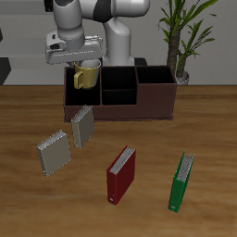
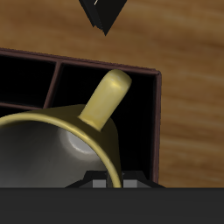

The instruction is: Place the white-yellow mug into the back desk caddy's left compartment and place the right yellow book into the back desk caddy's right compartment

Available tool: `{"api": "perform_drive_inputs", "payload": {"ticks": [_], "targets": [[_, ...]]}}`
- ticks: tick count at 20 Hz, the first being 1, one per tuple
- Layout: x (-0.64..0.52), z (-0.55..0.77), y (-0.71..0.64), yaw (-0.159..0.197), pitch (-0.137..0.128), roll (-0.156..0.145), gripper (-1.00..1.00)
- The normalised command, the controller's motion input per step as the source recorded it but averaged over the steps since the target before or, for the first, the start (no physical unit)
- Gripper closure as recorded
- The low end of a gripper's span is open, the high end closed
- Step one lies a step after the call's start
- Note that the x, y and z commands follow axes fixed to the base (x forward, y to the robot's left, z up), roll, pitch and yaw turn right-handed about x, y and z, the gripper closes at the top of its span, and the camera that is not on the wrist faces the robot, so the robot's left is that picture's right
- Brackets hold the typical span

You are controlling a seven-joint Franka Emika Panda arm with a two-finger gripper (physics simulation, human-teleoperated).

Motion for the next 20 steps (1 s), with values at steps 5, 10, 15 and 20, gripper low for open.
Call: {"api": "perform_drive_inputs", "payload": {"ticks": [5,10,15,20], "targets": [[0.05,-0.2,-0.03,-0.049,0.051,-0.004,1.0],[0.05,-0.14,-0.05,-0.052,0.016,-0.014,1.0],[0.04,-0.19,-0.02,-0.067,0.038,-0.04,1.0],[-0.06,-0.24,0.08,-0.086,0.089,0.016,1.0]]}}
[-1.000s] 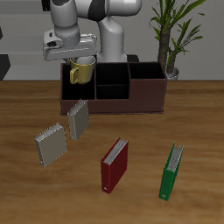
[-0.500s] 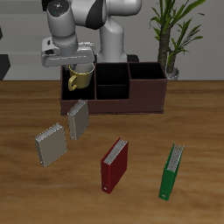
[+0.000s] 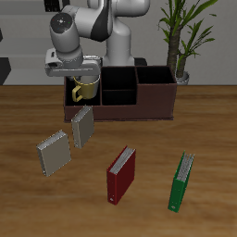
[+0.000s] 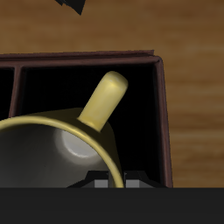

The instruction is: Place the white-yellow mug into the back desk caddy's left compartment and place the right yellow book into the back desk caddy's right compartment

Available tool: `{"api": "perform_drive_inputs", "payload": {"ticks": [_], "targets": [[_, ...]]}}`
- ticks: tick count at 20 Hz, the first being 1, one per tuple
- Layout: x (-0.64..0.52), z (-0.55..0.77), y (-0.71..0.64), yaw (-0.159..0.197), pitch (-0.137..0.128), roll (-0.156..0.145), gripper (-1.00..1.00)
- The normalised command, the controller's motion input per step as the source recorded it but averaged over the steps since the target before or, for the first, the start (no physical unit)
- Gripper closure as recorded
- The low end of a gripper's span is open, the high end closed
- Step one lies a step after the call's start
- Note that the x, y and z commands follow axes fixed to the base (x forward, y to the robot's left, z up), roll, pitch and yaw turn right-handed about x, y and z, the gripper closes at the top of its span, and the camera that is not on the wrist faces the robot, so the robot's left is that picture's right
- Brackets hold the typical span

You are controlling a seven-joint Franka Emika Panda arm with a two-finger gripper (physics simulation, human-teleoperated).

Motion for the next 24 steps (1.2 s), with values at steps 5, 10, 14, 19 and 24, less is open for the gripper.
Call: {"api": "perform_drive_inputs", "payload": {"ticks": [5,10,14,19,24], "targets": [[-0.08,-0.1,0.06,-0.05,0.042,0.018,1.0],[0.11,-0.12,-0.03,-0.047,0.037,-0.041,1.0],[0.27,-0.08,-0.12,-0.158,0.084,-0.039,-1.0],[0.01,0.02,0.03,-0.011,0.018,-0.015,-1.0],[0.03,0.07,0.08,0.011,-0.012,0.009,-1.0]]}}
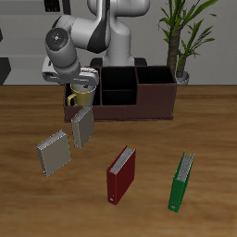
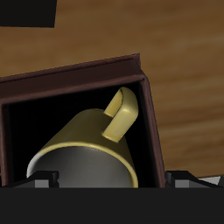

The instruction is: Place the white-yellow mug into the back desk caddy's left compartment and place the right yellow book into the back desk caddy's right compartment

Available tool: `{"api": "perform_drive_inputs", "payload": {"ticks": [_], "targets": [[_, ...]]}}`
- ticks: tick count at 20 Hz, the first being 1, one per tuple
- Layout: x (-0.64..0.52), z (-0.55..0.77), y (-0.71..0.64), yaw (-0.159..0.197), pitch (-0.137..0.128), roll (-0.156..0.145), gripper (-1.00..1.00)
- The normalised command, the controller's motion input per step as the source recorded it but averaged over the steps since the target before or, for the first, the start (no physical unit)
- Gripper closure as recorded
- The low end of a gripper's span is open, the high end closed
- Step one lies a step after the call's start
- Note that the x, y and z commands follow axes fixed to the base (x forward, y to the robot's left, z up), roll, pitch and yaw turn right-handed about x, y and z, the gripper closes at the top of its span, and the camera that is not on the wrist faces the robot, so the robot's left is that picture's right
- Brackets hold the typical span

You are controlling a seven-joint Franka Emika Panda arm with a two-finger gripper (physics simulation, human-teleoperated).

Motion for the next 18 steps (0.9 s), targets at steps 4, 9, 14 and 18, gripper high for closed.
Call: {"api": "perform_drive_inputs", "payload": {"ticks": [4,9,14,18], "targets": [[0.04,0.33,0.14,0.044,-0.086,-0.014,-1.0],[0.08,0.35,0.18,0.133,-0.151,-0.075,-1.0],[0.08,0.29,0.24,0.072,-0.121,-0.041,-1.0],[0.17,0.49,0.43,0.248,-0.282,-0.098,-1.0]]}}
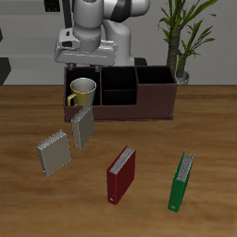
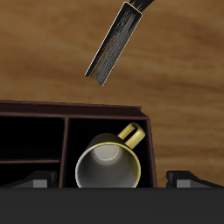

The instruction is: Place the white-yellow mug into the back desk caddy's left compartment and place the right yellow book into the back desk caddy's right compartment

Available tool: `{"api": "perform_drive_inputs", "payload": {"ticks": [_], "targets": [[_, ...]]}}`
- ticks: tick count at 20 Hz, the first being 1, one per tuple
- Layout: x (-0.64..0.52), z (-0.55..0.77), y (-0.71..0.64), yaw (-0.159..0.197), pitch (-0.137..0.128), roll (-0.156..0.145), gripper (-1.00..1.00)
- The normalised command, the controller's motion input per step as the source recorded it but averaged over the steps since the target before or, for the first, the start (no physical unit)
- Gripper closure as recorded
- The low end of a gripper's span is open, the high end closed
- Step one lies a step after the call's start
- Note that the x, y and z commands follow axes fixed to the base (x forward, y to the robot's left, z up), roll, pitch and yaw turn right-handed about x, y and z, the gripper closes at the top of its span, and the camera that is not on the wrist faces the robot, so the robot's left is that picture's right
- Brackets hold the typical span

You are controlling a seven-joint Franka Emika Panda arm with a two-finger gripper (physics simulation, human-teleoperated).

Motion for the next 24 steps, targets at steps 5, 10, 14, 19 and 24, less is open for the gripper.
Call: {"api": "perform_drive_inputs", "payload": {"ticks": [5,10,14,19,24], "targets": [[0.4,0.27,0.24,0.103,-0.134,-0.118,-1.0],[0.3,0.32,0.19,0.036,-0.104,-0.071,-1.0],[0.33,0.28,0.05,0.019,-0.101,-0.027,-1.0],[0.66,0.18,-0.22,-0.059,0.011,-0.002,-1.0],[0.73,0.08,-0.34,-0.135,0.014,-0.007,-1.0]]}}
